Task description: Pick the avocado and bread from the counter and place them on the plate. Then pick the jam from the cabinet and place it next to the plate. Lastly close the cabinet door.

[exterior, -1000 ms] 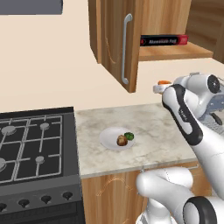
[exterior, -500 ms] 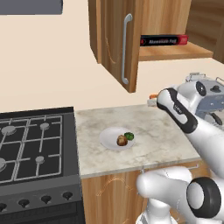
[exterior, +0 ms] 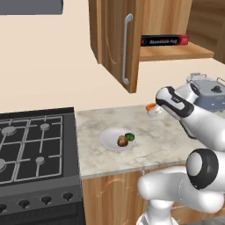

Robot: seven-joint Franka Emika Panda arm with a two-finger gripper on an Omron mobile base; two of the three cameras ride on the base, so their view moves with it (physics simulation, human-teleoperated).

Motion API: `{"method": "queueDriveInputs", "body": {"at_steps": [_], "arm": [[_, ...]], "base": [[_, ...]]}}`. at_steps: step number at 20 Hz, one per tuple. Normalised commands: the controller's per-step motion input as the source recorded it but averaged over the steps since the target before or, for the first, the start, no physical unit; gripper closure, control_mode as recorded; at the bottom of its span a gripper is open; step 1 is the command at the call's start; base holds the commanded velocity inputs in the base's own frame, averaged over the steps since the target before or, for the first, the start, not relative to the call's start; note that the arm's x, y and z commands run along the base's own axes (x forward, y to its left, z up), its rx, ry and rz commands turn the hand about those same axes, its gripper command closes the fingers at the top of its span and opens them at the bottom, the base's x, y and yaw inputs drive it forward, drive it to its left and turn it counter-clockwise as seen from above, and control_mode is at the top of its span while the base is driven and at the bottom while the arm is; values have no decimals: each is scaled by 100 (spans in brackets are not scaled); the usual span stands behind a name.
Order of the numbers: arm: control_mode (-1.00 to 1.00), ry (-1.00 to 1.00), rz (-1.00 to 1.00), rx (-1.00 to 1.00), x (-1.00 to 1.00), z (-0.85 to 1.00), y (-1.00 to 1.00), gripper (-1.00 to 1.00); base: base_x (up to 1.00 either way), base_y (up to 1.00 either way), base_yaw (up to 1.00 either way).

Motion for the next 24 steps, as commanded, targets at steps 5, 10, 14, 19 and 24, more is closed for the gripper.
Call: {"method": "queueDriveInputs", "body": {"at_steps": [5, 10, 14, 19, 24], "arm": [[-100, 0, 20, -21, 11, -52, 0, 100], [-100, 0, 17, -12, 4, -66, 0, 100], [-100, 0, 13, -3, 0, -58, 0, 100], [-100, 0, 11, 0, 1, -42, 0, 100], [-100, 1, 11, 0, 8, -46, 0, 100]], "base": [[0, 0, 0], [0, 0, 0], [0, 0, 0], [0, 0, 0], [0, 0, 0]]}}
